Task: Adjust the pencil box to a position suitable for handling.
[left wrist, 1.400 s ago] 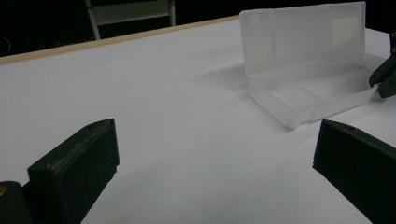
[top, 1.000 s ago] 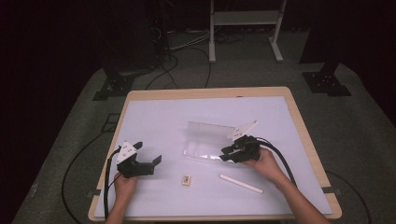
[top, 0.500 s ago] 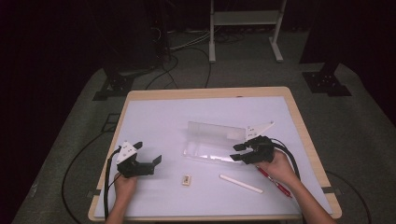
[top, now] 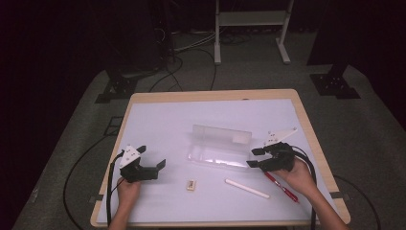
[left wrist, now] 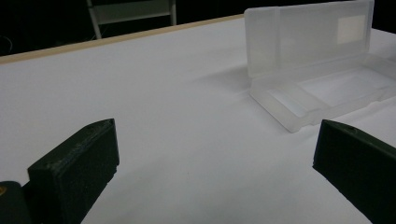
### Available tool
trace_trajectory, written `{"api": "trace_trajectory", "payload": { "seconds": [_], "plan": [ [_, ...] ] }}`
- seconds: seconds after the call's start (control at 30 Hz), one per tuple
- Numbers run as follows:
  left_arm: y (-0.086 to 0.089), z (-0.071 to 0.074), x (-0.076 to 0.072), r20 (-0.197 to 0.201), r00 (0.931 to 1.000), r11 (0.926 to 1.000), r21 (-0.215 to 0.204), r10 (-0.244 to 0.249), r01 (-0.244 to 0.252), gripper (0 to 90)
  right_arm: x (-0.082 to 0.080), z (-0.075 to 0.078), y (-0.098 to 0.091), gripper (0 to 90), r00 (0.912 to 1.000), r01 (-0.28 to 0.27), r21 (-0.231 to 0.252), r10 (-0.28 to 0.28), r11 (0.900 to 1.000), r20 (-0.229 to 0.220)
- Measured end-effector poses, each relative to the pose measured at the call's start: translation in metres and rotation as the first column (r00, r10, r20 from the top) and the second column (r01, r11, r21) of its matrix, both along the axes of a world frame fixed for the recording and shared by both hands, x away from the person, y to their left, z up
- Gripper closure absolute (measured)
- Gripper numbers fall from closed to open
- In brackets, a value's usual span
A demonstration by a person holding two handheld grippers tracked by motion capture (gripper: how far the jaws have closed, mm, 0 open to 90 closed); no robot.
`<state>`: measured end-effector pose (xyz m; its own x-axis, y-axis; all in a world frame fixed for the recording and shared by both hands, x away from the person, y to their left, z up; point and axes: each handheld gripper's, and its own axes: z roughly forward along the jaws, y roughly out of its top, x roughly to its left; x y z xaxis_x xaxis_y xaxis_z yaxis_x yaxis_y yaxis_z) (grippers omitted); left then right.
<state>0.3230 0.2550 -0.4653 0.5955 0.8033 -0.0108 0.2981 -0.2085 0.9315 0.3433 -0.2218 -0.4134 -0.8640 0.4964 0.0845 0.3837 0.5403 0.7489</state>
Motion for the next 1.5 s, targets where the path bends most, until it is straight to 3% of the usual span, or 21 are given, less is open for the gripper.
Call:
{"api": "trace_trajectory", "payload": {
  "seconds": [0.67, 1.0, 1.5],
  "plan": [
    [0.000, 0.000, 0.000, -0.003, 1.0000, 1.0000, 0.000, 0.003, -0.003, 0.0, -0.021, -0.004, -0.033, 40.8, 0.9966, 0.081, 0.013, -0.081, 0.9966, 0.016],
    [0.000, 0.000, 0.000, -0.003, 1.0000, 1.0000, 0.001, 0.004, -0.004, 0.0, -0.028, -0.011, -0.045, 40.9, 0.9938, 0.111, 0.011, -0.111, 0.9937, 0.001],
    [0.000, 0.000, 0.000, -0.001, 1.0000, 1.0000, 0.002, 0.003, -0.003, 0.0, -0.042, -0.021, -0.060, 46.2, 0.9876, 0.157, 0.005, -0.157, 0.9876, -0.009]
  ]
}}
